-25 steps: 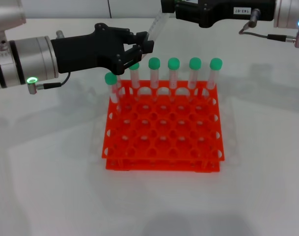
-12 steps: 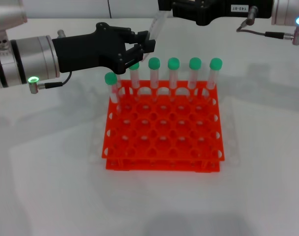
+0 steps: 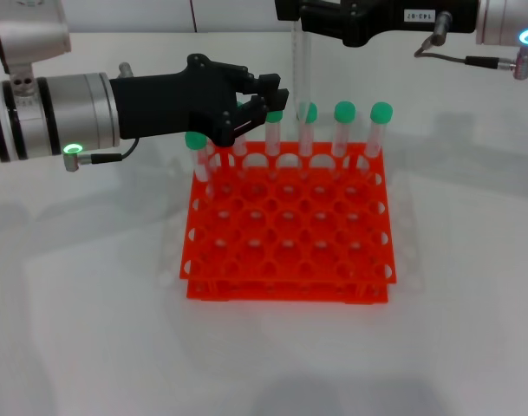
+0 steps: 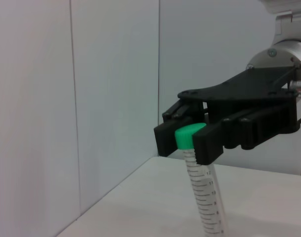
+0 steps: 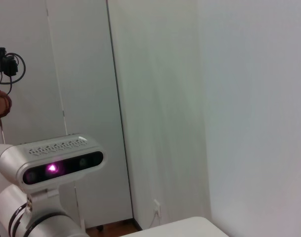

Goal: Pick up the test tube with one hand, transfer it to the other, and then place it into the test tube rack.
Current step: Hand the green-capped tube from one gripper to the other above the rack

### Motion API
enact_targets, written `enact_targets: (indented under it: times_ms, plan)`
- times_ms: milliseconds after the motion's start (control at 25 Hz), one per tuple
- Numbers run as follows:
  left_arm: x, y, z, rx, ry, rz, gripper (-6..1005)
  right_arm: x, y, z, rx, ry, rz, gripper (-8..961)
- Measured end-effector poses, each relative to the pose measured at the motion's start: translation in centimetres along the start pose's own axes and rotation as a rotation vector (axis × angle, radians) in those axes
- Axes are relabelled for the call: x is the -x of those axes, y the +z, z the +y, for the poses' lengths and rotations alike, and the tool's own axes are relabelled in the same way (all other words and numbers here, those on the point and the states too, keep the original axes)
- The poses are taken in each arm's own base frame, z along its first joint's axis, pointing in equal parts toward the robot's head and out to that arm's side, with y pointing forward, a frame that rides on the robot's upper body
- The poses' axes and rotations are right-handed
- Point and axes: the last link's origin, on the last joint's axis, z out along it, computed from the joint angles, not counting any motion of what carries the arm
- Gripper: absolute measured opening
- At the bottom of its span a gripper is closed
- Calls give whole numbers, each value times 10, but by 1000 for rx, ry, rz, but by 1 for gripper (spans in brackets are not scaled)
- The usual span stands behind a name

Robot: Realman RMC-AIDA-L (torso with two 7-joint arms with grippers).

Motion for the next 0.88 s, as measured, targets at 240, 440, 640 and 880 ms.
enact_targets:
  times_ms: [240, 440, 640, 880]
  plan:
    - [-1, -2, 0, 1, 5, 2, 197, 0, -1, 0, -1, 2, -10, 279]
    - [-2, -4, -1, -4, 11, 7, 333, 0, -1, 0, -3, 1, -10, 275]
    - [-5, -5, -3, -21, -3, 29, 452, 0, -2, 0, -4, 0, -10, 275]
    - [-8, -10, -5, -38, 2, 32, 581, -1, -3, 0, -6, 2, -10, 275]
